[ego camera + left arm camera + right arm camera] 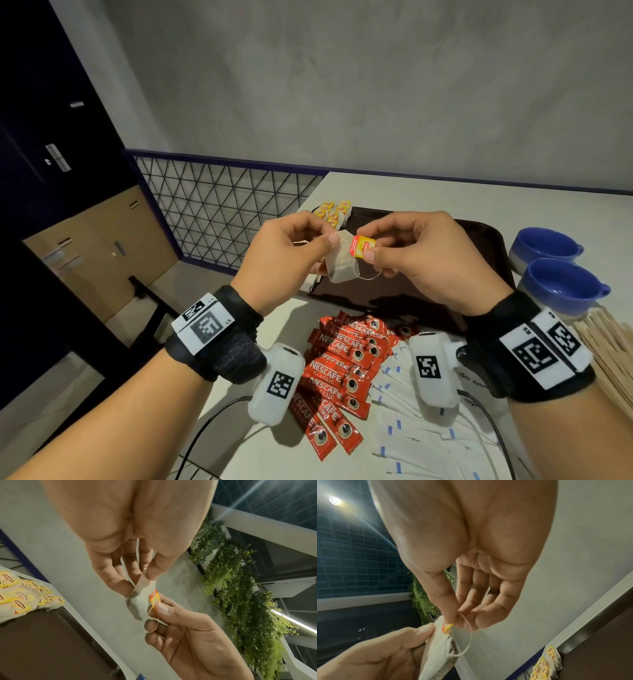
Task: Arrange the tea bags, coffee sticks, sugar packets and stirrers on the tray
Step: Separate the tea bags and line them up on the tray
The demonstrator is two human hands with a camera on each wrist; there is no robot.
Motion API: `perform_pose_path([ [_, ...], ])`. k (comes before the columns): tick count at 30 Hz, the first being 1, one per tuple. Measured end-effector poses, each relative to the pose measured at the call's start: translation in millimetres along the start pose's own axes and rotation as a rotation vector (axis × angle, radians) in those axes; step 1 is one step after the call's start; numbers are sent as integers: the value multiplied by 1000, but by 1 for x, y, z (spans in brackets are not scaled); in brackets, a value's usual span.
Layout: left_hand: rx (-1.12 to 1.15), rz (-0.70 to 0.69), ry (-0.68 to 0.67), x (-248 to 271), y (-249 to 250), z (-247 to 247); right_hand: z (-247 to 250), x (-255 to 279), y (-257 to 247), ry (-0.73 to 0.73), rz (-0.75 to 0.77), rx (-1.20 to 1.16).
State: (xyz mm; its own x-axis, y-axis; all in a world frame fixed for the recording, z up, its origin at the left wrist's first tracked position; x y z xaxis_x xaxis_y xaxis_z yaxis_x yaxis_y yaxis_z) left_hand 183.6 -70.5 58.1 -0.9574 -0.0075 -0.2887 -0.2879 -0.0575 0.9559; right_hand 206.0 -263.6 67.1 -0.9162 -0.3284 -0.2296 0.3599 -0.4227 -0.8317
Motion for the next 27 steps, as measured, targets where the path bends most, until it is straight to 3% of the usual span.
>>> perform_pose_path([
  [16,67,46,147,7,-5,18,1,3,-8,-28,59,-170],
  [22,77,22,223,6,6,25,-15,10,-16,-290,128,-69],
  [27,152,5,198,5,18,26,-31,14,-13,-430,80,-7],
])
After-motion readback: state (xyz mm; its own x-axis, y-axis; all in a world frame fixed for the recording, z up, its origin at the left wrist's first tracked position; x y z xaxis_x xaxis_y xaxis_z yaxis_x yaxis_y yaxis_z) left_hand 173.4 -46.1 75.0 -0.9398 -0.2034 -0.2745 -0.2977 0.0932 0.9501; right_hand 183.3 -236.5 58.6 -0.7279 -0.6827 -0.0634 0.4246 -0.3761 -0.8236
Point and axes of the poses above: each hand's wrist, its own x-axis away from the middle knuckle, its own z-axis out of the back of the hand, y = z × x, the point moved 7 cm from there along -x, towards the middle knuckle, and after that the axes turned 10 degrees about x, right-handed, at the moved point
